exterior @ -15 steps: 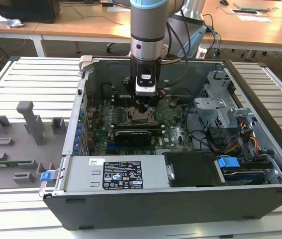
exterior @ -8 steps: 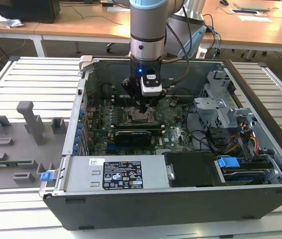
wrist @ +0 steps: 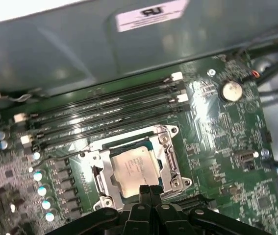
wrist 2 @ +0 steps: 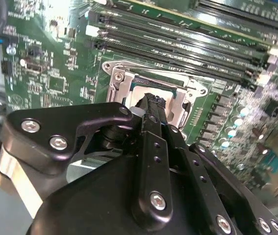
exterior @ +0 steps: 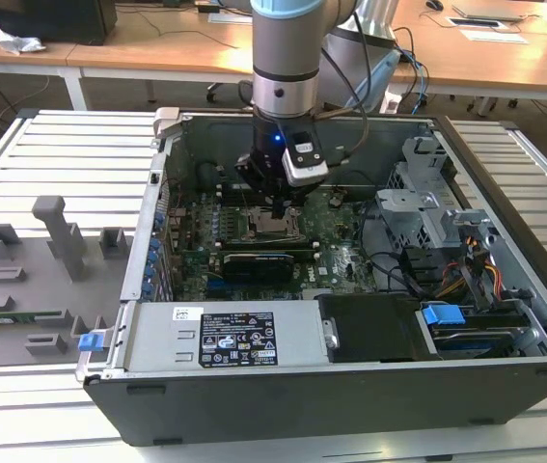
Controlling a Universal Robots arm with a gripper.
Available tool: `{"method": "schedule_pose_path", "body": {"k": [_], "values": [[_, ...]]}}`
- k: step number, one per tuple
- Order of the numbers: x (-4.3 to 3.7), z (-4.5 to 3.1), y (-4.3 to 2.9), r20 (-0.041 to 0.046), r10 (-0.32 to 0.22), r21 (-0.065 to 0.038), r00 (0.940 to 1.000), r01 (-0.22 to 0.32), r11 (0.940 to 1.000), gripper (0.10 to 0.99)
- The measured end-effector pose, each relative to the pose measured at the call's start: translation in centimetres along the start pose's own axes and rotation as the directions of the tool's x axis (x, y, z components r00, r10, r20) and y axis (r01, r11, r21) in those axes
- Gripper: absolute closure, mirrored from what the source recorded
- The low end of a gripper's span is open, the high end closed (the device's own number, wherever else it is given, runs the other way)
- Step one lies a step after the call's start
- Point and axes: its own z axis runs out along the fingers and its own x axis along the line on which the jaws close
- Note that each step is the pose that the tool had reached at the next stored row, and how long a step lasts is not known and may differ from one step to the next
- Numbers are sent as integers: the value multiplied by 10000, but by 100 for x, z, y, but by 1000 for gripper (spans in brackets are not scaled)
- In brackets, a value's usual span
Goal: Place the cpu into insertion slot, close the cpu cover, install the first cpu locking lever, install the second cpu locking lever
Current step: 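Close the cpu cover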
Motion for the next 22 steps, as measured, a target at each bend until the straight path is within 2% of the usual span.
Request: {"method": "schedule_pose_path", "body": {"k": [3, 6, 11, 15, 18, 22], "values": [[0, 1, 0, 11, -560, -28, 9984, 560, 9984, 980], [0, 2, 0, 24, -1146, -57, 9934, 1146, 9934, 980], [0, 7, 0, 49, -2086, -101, 9780, 2086, 9779, 980], [13, 30, -2, 51, -2148, -172, 9767, 2148, 9765, 980], [23, 67, -4, 48, -2158, -175, 9764, 2158, 9763, 980], [24, 69, -4, 47, -2157, -173, 9765, 2157, 9763, 980]]}}
